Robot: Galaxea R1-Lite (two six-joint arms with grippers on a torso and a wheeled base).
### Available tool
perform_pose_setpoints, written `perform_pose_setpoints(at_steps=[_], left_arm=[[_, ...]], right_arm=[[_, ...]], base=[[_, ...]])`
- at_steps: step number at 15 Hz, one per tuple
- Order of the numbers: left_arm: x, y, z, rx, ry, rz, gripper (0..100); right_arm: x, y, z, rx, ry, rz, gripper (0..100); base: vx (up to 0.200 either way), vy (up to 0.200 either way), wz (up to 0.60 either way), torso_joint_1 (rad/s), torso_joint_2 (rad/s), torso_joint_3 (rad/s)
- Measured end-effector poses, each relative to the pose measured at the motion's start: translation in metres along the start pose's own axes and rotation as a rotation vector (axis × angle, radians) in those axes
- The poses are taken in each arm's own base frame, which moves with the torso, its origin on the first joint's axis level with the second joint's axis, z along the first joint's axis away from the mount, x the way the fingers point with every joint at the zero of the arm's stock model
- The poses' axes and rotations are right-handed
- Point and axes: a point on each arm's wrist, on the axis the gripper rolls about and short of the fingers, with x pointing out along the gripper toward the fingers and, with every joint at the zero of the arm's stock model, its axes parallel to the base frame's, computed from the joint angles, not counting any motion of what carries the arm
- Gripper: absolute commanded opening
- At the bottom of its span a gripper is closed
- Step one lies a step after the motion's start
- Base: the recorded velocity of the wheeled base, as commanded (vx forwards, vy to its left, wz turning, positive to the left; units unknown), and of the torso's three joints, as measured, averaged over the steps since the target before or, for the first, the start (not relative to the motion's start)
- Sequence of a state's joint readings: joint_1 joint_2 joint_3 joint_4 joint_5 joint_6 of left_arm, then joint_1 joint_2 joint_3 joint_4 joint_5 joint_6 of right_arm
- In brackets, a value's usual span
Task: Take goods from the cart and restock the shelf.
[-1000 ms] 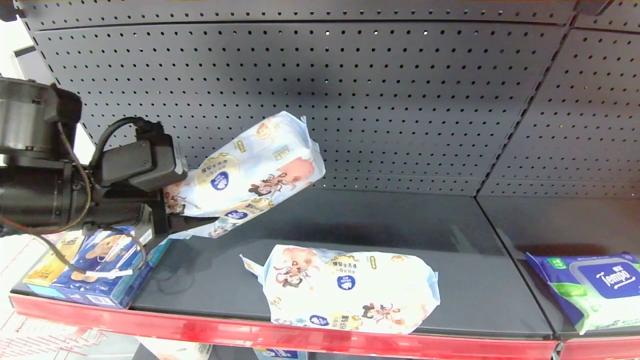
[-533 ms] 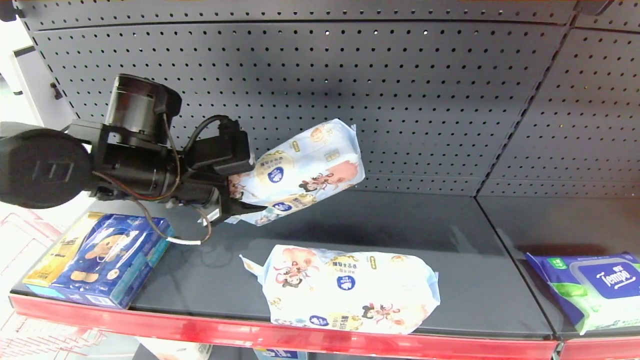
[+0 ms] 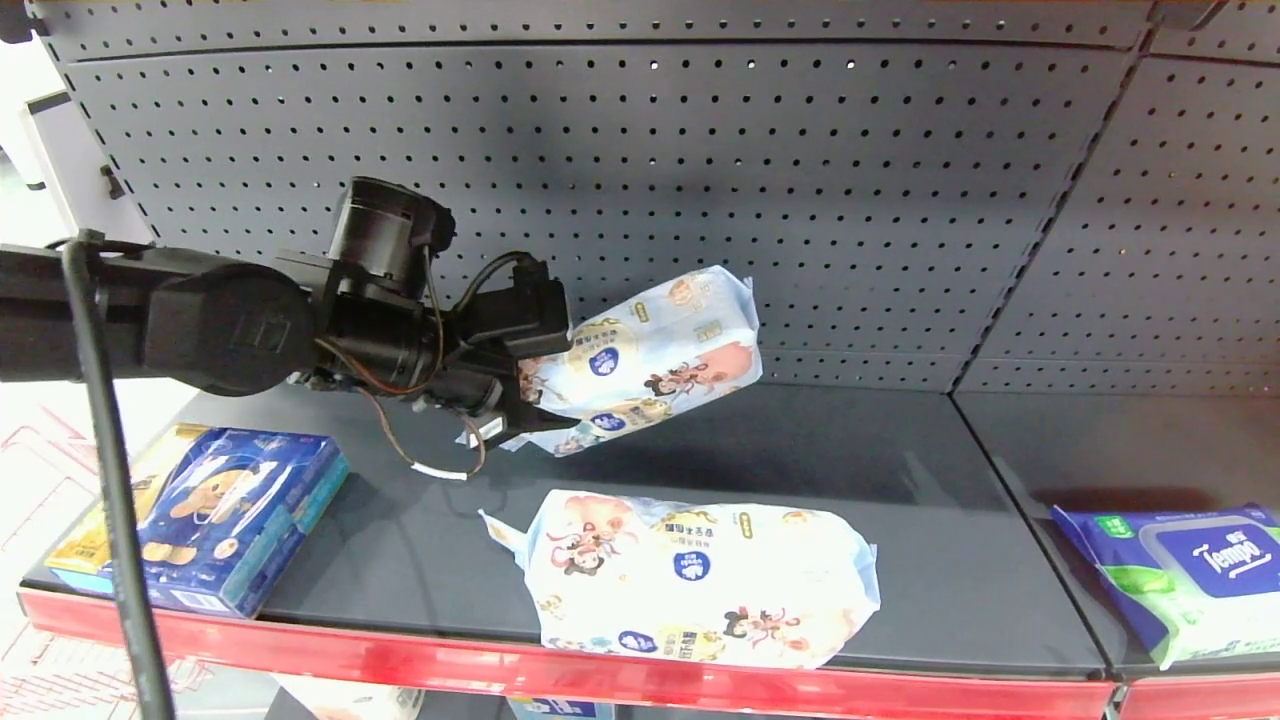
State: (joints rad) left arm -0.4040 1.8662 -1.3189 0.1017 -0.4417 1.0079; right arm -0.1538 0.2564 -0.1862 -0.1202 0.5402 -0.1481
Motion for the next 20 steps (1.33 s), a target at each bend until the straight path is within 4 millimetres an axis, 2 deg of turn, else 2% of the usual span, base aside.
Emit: perform_pose_setpoints(at_steps=[6, 7, 15, 20], left_arm=[[0.012, 0.001, 0.002, 0.005, -0.007, -0.024, 0], [0.014, 0.001, 0.002, 0.008, -0.006, -0.026, 100], [0.011, 0.003, 0.000, -0.001, -0.003, -0.017, 100], [-0.009, 0.007, -0.022, -0.051, 0.065, 0.031, 100]], right_arm=[[0.001, 0.000, -0.002, 0.006, 0.010, 0.003, 100], [0.001, 0.000, -0.002, 0.007, 0.011, 0.003, 100], [0.001, 0.000, -0.004, 0.011, 0.018, 0.006, 100], [0.002, 0.000, -0.005, 0.013, 0.021, 0.006, 100]], base=[[0.000, 0.000, 0.00, 0.000, 0.00, 0.000], [0.000, 0.000, 0.00, 0.000, 0.00, 0.000], [0.000, 0.000, 0.00, 0.000, 0.00, 0.000], [0.000, 0.000, 0.00, 0.000, 0.00, 0.000]])
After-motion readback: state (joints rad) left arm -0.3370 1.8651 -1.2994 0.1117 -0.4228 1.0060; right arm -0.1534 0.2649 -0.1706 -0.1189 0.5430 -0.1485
